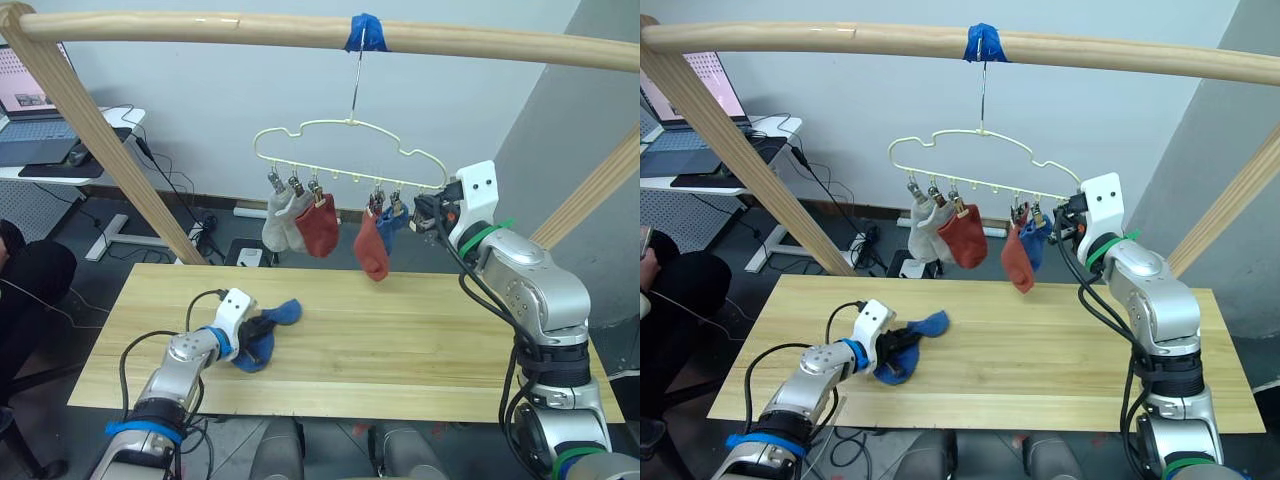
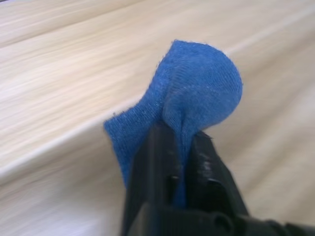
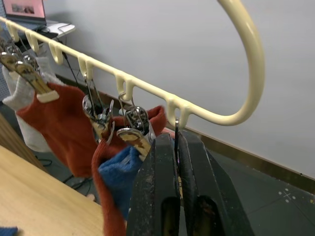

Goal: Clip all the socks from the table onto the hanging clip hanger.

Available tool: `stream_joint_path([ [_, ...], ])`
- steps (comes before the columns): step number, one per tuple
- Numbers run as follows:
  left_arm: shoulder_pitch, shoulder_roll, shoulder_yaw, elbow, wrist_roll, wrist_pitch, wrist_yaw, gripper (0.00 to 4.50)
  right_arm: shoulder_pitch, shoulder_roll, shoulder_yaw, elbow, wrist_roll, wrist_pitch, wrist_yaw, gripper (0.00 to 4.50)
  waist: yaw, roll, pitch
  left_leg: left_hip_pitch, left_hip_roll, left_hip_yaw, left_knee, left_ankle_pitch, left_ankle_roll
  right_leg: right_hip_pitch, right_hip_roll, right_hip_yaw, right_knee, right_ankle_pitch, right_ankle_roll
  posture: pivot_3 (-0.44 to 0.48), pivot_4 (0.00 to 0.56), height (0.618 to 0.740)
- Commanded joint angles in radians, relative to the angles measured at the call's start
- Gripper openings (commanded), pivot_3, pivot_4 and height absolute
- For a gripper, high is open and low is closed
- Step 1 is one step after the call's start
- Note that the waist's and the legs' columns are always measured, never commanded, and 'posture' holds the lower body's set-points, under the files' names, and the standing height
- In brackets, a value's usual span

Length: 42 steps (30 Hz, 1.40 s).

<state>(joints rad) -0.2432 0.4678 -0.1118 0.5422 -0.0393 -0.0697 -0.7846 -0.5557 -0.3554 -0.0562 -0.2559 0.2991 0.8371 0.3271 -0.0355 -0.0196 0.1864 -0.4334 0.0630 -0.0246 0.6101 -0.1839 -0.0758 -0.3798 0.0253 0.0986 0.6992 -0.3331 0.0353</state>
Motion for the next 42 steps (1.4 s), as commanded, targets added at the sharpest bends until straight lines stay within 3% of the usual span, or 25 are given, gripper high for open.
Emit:
stream_joint_path([
  [1, -0.006, -0.024, 0.011, -0.127, -0.06, 0.013, -0.044, 0.01, -0.01, -0.032, -0.013, -0.01, 0.034, -0.003, 0.056, 0.0, 0.003, 0.0, 0.0, 0.0, 0.0, 0.0, 0.0, 0.0, 0.0, 0.0, 0.0, 0.0, 0.0, 0.0, 0.0, -0.018, 0.154, 0.74],
  [6, -0.028, -0.112, 0.025, -0.349, -0.238, 0.134, -0.114, 0.01, -0.051, -0.044, -0.086, -0.006, 0.146, 0.164, 0.087, 0.0, 0.002, 0.0, 0.0, 0.0, 0.0, 0.0, 0.0, 0.0, 0.0, 0.0, 0.0, 0.0, 0.0, 0.0, 0.0, -0.024, 0.156, 0.74],
  [10, -0.079, -0.203, 0.02, -0.465, -0.307, 0.177, -0.089, 0.01, -0.145, 0.065, -0.274, 0.013, 0.257, 0.385, -0.04, 0.0, 0.001, 0.0, 0.0, 0.0, 0.0, -0.001, 0.001, 0.0, 0.0, 0.001, 0.0, 0.0, 0.001, 0.0, 0.0, -0.032, 0.156, 0.74],
  [14, -0.112, -0.271, 0.006, -0.515, -0.325, 0.218, -0.041, 0.01, -0.189, 0.123, -0.348, -0.011, 0.306, 0.476, -0.094, 0.0, -0.006, 0.0, 0.0, 0.0, 0.0, -0.001, 0.001, 0.0, 0.0, 0.001, 0.001, 0.0, 0.001, 0.0, 0.0, -0.046, 0.152, 0.74],
  [24, -0.123, -0.316, -0.049, -0.466, -0.254, 0.147, -0.015, 0.01, -0.252, 0.218, -0.466, -0.045, 0.356, 0.623, -0.21, 0.0, -0.028, 0.0, 0.0, 0.0, 0.0, 0.0, 0.0, 0.0, 0.0, 0.0, 0.001, 0.001, 0.001, 0.0, 0.0, -0.066, 0.139, 0.74],
  [42, -0.184, -0.363, -0.054, -0.327, -0.209, 0.071, -0.001, 0.01, -0.279, 0.251, -0.508, -0.07, 0.372, 0.698, -0.239, 0.0, -0.051, 0.001, 0.0, -0.001, 0.0, 0.0, 0.0, 0.0, 0.0, 0.0, 0.001, 0.001, 0.001, 0.0, 0.0, -0.081, 0.134, 0.74],
])
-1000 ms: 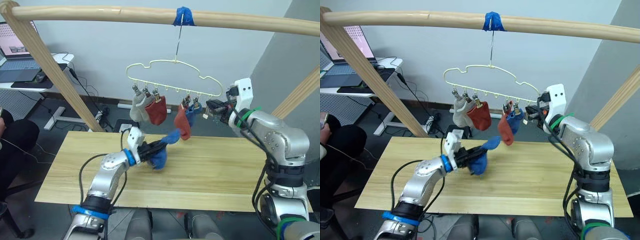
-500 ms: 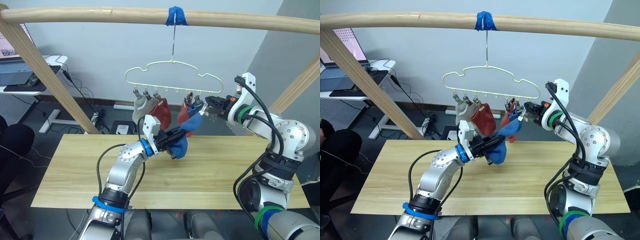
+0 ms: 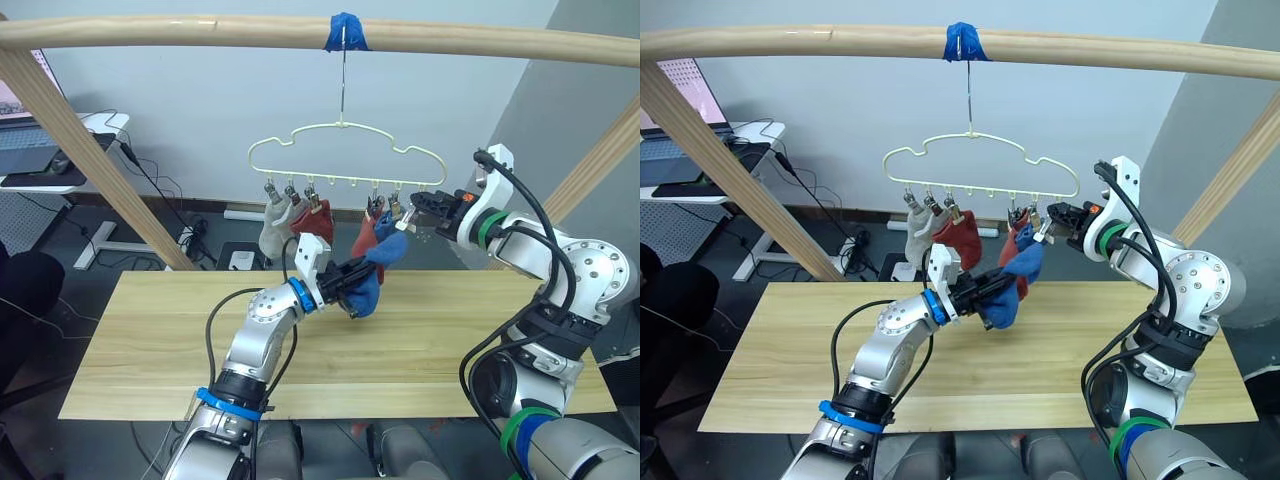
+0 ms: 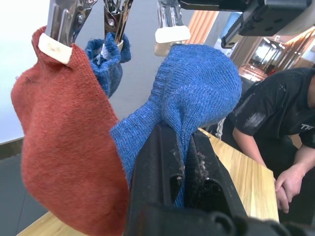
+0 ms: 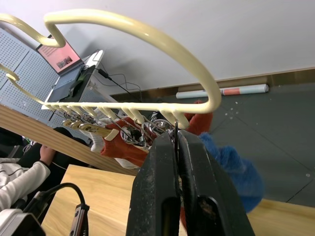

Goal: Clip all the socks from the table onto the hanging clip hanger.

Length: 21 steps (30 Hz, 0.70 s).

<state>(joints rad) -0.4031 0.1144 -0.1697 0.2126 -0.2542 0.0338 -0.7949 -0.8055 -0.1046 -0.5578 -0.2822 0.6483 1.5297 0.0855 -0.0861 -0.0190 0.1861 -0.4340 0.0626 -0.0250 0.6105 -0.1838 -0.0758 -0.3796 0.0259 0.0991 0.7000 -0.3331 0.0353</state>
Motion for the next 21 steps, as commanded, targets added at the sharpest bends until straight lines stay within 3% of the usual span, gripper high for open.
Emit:
stream_joint_path([
  [1, -0.028, -0.012, 0.005, 0.009, 0.007, -0.038, 0.011, 0.01, -0.031, 0.002, -0.007, -0.043, 0.022, 0.006, 0.001, 0.0, -0.001, 0.0, 0.0, 0.0, 0.0, 0.0, 0.0, 0.0, 0.0, 0.0, 0.0, 0.0, 0.0, 0.0, 0.0, -0.081, 0.134, 0.74],
  [19, -0.079, -0.043, 0.018, 0.063, 0.01, -0.08, 0.025, 0.01, -0.028, 0.035, -0.005, -0.051, 0.02, 0.017, -0.001, 0.0, -0.002, 0.0, 0.0, 0.0, 0.0, 0.0, 0.0, 0.0, 0.0, 0.0, 0.0, 0.0, 0.0, 0.0, 0.0, -0.082, 0.14, 0.74],
  [21, -0.077, -0.042, 0.015, 0.055, 0.008, -0.076, 0.02, 0.0, -0.027, 0.045, -0.011, -0.055, 0.031, 0.019, 0.006, 0.51, -0.002, 0.0, 0.0, 0.0, 0.0, 0.0, 0.0, 0.0, 0.0, 0.0, 0.0, 0.0, 0.0, 0.0, 0.0, -0.082, 0.14, 0.74],
])
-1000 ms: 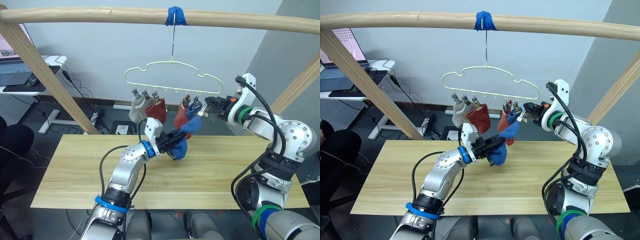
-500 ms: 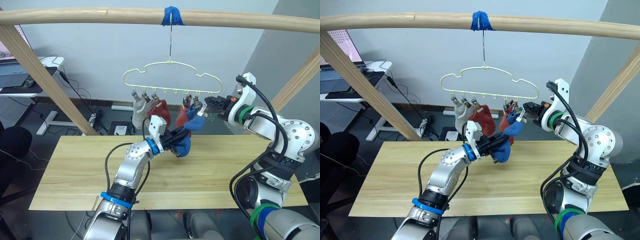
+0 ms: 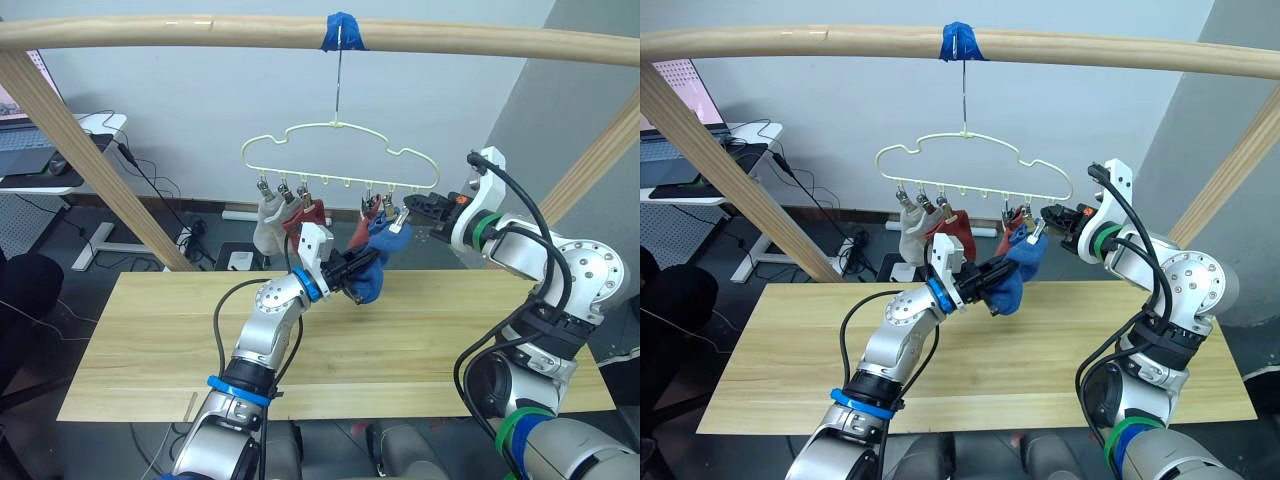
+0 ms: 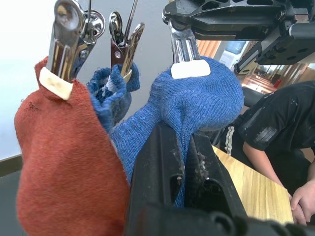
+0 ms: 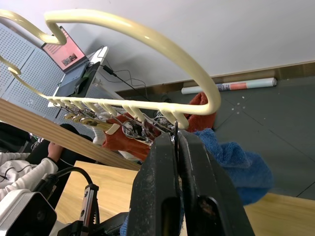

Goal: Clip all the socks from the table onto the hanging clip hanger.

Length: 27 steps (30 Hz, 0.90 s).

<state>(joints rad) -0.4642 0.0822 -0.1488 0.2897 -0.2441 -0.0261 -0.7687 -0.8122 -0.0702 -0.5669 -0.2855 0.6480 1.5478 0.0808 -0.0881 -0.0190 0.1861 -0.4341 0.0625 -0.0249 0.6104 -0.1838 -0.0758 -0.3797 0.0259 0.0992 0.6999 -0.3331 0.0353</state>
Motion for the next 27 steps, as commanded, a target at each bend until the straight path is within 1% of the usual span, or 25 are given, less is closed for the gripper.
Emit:
stream_joint_path([
  [1, -0.014, -0.008, -0.009, -0.028, -0.003, -0.014, -0.011, 0.0, -0.018, 0.013, -0.001, -0.053, 0.032, 0.001, 0.012, 0.75, 0.0, 0.0, 0.0, 0.0, 0.0, 0.0, 0.0, 0.0, 0.0, 0.0, 0.0, 0.0, 0.0, 0.0, 0.0, -0.08, 0.139, 0.74],
  [3, -0.013, -0.007, -0.011, -0.035, -0.005, -0.007, -0.018, 0.0, -0.014, 0.016, 0.001, -0.056, 0.027, -0.001, 0.009, 1.51, 0.0, 0.0, 0.0, 0.0, 0.0, 0.0, 0.0, 0.0, 0.0, 0.0, 0.0, 0.0, 0.0, 0.0, 0.0, -0.078, 0.138, 0.74],
  [4, -0.013, -0.006, -0.013, -0.038, -0.009, 0.005, -0.022, 0.0, -0.013, 0.018, 0.001, -0.058, 0.025, -0.003, 0.009, 1.97, 0.0, 0.0, 0.0, 0.0, 0.0, 0.0, 0.0, 0.0, 0.0, 0.0, 0.0, 0.0, 0.0, 0.0, 0.0, -0.078, 0.139, 0.74],
  [5, -0.015, -0.005, -0.016, -0.04, -0.009, 0.012, -0.026, 0.0, -0.012, 0.02, 0.0, -0.058, 0.026, -0.005, 0.01, 2.25, 0.0, 0.0, 0.0, 0.0, 0.0, 0.0, 0.0, 0.0, 0.0, 0.0, 0.0, 0.0, 0.0, 0.0, 0.0, -0.078, 0.139, 0.74],
  [7, -0.018, -0.009, -0.021, -0.043, -0.011, 0.024, -0.028, 0.0, -0.009, 0.025, -0.003, -0.06, 0.028, -0.009, 0.012, 3.05, 0.0, 0.0, 0.0, 0.0, 0.0, 0.0, 0.0, 0.0, 0.0, 0.0, 0.0, 0.0, 0.0, 0.0, 0.0, -0.082, 0.139, 0.74],
  [8, -0.02, -0.013, -0.025, -0.045, -0.013, 0.034, -0.033, 0.0, -0.008, 0.025, -0.006, -0.061, 0.029, -0.009, 0.013, 3.32, 0.0, 0.0, 0.0, 0.0, 0.0, 0.0, 0.0, 0.0, 0.0, 0.0, 0.0, 0.0, 0.0, 0.0, 0.0, -0.082, 0.139, 0.74],
  [10, -0.024, -0.021, -0.033, -0.048, -0.02, 0.053, -0.042, 0.0, -0.004, 0.019, -0.01, -0.066, 0.029, -0.011, 0.015, 4.09, 0.0, 0.0, 0.0, 0.0, 0.0, 0.0, 0.0, 0.0, 0.0, 0.0, 0.0, 0.0, 0.0, 0.0, 0.0, -0.082, 0.141, 0.74],
  [11, -0.025, -0.024, -0.036, -0.049, -0.022, 0.061, -0.046, 0.0, -0.001, 0.016, -0.012, -0.068, 0.029, -0.012, 0.017, 4.39, 0.0, 0.0, 0.0, 0.0, 0.0, 0.0, 0.0, 0.0, 0.0, 0.0, 0.0, 0.0, 0.0, 0.0, 0.0, -0.082, 0.141, 0.74],
  [12, -0.029, -0.03, -0.046, -0.049, -0.027, 0.078, -0.057, 0.0, 0.006, 0.006, -0.014, -0.075, 0.028, -0.015, 0.019, 4.48, 0.0, 0.0, 0.0, 0.0, 0.0, 0.0, 0.0, 0.0, 0.0, 0.0, 0.0, 0.0, 0.0, 0.0, 0.0, -0.084, 0.14, 0.74],
  [14, -0.034, -0.036, -0.069, -0.049, -0.034, 0.119, -0.087, 0.0, 0.029, -0.022, -0.009, -0.096, 0.018, -0.036, 0.022, 4.48, 0.0, 0.0, 0.0, 0.0, 0.0, 0.0, 0.0, 0.0, 0.0, 0.0, 0.0, 0.0, 0.0, 0.0, 0.0, -0.087, 0.138, 0.74],
  [16, -0.046, -0.053, -0.092, -0.033, -0.043, 0.158, -0.111, 0.6, 0.063, -0.056, -0.014, -0.128, 0.023, -0.057, 0.035, 4.5, 0.003, 0.0, 0.0, 0.0, 0.0, 0.0, 0.0, 0.0, 0.0, 0.0, 0.0, 0.0, 0.0, 0.0, 0.0, -0.091, 0.137, 0.74],
  [17, -0.051, -0.06, -0.095, -0.027, -0.05, 0.179, -0.119, 0.83, 0.088, -0.075, -0.005, -0.152, 0.025, -0.073, 0.046, 4.5, 0.003, 0.0, 0.0, -0.001, 0.0, -0.001, 0.0, 0.0, 0.0, 0.0, 0.0, -0.001, -0.001, 0.0, 0.0, -0.096, 0.132, 0.74],
  [20, -0.059, -0.06, -0.076, -0.018, -0.061, 0.22, -0.12, 1.78, 0.197, -0.156, 0.087, -0.215, 0.015, -0.146, 0.104, 4.5, -0.001, 0.001, 0.0, -0.001, -0.001, 0.0, 0.0, 0.0, 0.0, 0.0, 0.0, 0.0, -0.001, 0.0, 0.0, -0.099, 0.13, 0.74],
  [23, -0.061, -0.06, -0.053, -0.004, -0.063, 0.225, -0.109, 2.67, 0.265, -0.19, 0.146, -0.225, 0.003, -0.217, 0.127, 4.5, -0.016, 0.002, -0.001, 0.0, 0.0, 0.0, 0.0, 0.0, 0.0, 0.0, 0.001, 0.001, -0.001, 0.0, 0.0, -0.1, 0.13, 0.74],
  [25, -0.041, -0.038, -0.038, 0.035, -0.057, 0.224, -0.115, 3.29, 0.349, -0.176, 0.19, -0.197, -0.046, -0.34, 0.13, 4.5, -0.025, 0.003, -0.002, 0.001, 0.0, 0.0, 0.0, 0.0, 0.0, 0.0, 0.001, 0.001, 0.0, 0.0, 0.0, -0.1, 0.13, 0.74],
  [27, -0.007, 0.012, -0.014, 0.055, -0.05, 0.222, -0.122, 3.93, 0.471, -0.19, 0.263, -0.171, -0.126, -0.507, 0.159, 4.5, -0.026, 0.003, -0.003, 0.001, 0.001, -0.001, 0.0, 0.0, 0.0, 0.001, 0.002, 0.0, 0.0, -0.001, 0.003, -0.084, 0.13, 0.74],
])
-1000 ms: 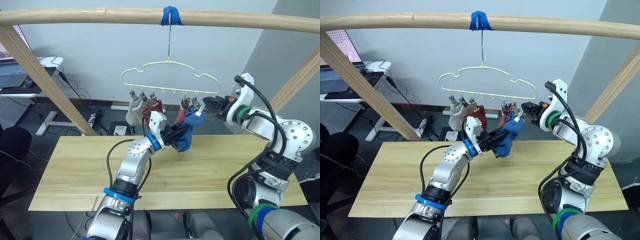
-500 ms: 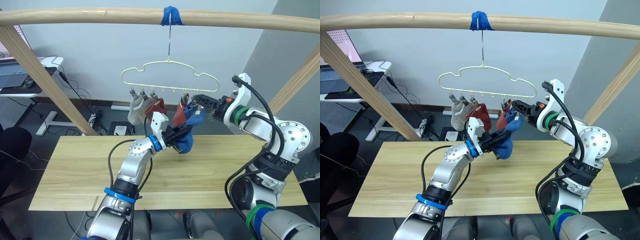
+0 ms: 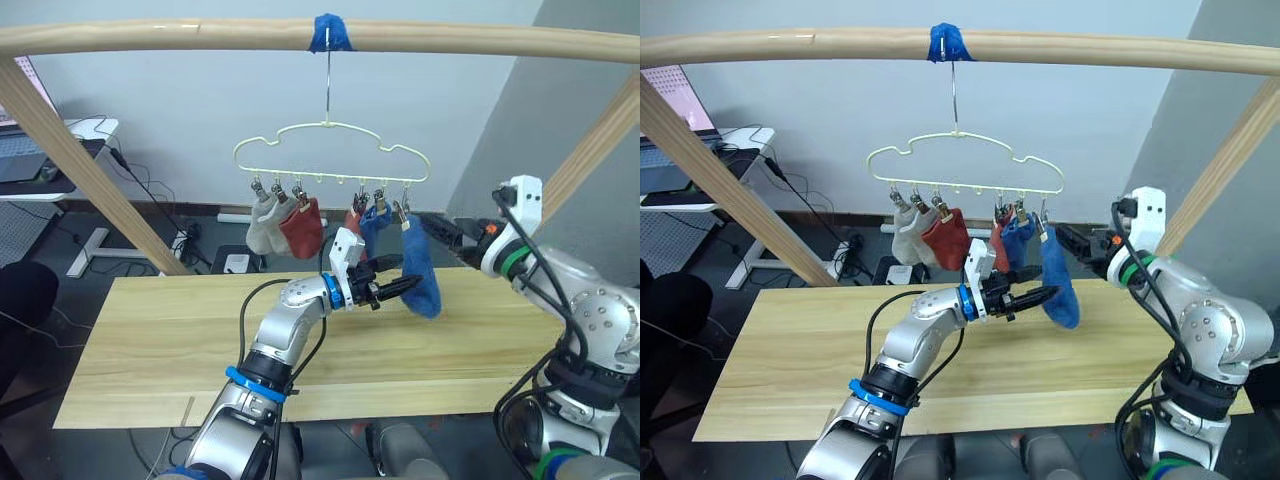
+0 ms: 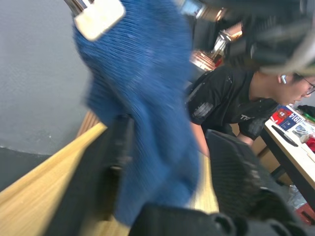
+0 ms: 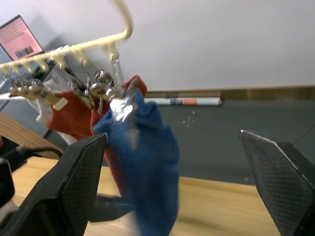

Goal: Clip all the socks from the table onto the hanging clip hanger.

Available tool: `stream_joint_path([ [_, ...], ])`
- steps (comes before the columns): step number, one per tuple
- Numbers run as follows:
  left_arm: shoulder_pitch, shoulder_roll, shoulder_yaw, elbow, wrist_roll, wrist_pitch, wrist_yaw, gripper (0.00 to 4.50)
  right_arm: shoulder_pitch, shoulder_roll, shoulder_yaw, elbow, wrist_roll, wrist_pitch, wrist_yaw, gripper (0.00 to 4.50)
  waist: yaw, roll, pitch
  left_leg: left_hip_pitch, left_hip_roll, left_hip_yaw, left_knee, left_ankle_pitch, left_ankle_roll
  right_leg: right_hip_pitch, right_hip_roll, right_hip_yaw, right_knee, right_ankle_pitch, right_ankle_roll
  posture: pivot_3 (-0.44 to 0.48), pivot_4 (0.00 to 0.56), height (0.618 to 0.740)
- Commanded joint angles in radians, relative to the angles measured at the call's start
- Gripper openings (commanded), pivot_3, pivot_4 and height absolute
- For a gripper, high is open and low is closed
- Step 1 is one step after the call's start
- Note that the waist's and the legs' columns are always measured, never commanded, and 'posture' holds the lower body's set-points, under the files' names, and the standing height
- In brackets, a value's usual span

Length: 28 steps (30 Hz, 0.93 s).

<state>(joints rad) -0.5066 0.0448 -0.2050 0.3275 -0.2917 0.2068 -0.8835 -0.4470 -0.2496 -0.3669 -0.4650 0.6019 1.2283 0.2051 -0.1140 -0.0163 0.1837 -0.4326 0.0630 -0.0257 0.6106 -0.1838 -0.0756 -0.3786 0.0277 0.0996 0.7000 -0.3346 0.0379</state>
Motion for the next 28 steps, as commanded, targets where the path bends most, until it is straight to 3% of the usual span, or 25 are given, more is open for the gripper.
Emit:
stream_joint_path([
  [1, 0.056, 0.082, 0.062, 0.008, -0.004, -0.008, -0.006, 4.22, 0.161, -0.01, 0.083, 0.014, -0.093, -0.257, 0.066, 4.5, 0.0, 0.0, -0.001, 0.0, 0.0, -0.001, 0.0, 0.0, 0.0, 0.001, 0.0, -0.001, 0.0, -0.001, 0.001, -0.073, 0.13, 0.74],
  [2, 0.069, 0.104, 0.074, 0.0, -0.007, -0.006, -0.003, 4.49, 0.2, -0.01, 0.098, 0.02, -0.101, -0.311, 0.088, 4.5, -0.002, 0.0, -0.001, 0.0, 0.0, 0.0, 0.0, 0.0, 0.0, 0.0, 0.0, 0.0, 0.0, -0.001, 0.001, -0.073, 0.13, 0.74],
  [8, 0.235, 0.265, 0.194, -0.144, -0.039, 0.039, 0.024, 4.49, 0.348, -0.058, 0.167, 0.1, -0.184, -0.581, 0.202, 4.5, 0.009, 0.0, -0.001, 0.0, 0.0, 0.0, 0.0, 0.0, 0.0, 0.001, -0.001, 0.0, 0.0, 0.0, 0.001, -0.019, 0.134, 0.74],
  [13, 0.418, 0.371, 0.322, -0.274, -0.033, 0.079, 0.127, 4.49, 0.43, -0.103, 0.226, 0.198, -0.271, -0.787, 0.279, 4.5, 0.03, 0.0, -0.001, 0.002, 0.001, -0.001, 0.001, 0.0, 0.0, 0.003, -0.001, -0.001, 0.0, 0.0, 0.001, 0.026, 0.128, 0.74],
  [16, 0.516, 0.386, 0.396, -0.327, -0.017, 0.083, 0.216, 4.49, 0.479, -0.104, 0.211, 0.265, -0.276, -0.845, 0.292, 4.5, 0.048, -0.001, -0.002, 0.002, 0.0, 0.0, 0.001, 0.0, 0.0, 0.003, -0.002, -0.001, 0.0, 0.0, 0.001, 0.057, 0.123, 0.74],
  [20, 0.59, 0.397, 0.405, -0.358, 0.009, 0.087, 0.261, 4.49, 0.502, -0.099, 0.21, 0.325, -0.29, -0.903, 0.286, 4.5, 0.075, -0.004, -0.003, 0.003, -0.001, 0.0, 0.001, 0.0, 0.0, 0.004, -0.003, -0.001, -0.001, 0.0, 0.001, 0.079, 0.121, 0.74],
  [25, 0.623, 0.378, 0.397, -0.365, 0.071, 0.032, 0.35, 4.49, 0.5, -0.093, 0.201, 0.421, -0.319, -0.969, 0.266, 4.5, 0.09, -0.006, -0.012, 0.004, 0.0, 0.0, 0.001, 0.002, 0.001, 0.005, -0.003, -0.001, -0.001, 0.0, 0.001, 0.108, 0.106, 0.74],
  [28, 0.607, 0.399, 0.402, -0.35, 0.05, 0.096, 0.341, 4.49, 0.46, -0.083, 0.181, 0.474, -0.316, -0.997, 0.242, 4.5, 0.092, -0.009, -0.021, 0.004, 0.0, 0.001, 0.001, 0.002, 0.002, 0.005, -0.003, -0.001, -0.002, 0.0, 0.001, 0.12, 0.092, 0.74],
])
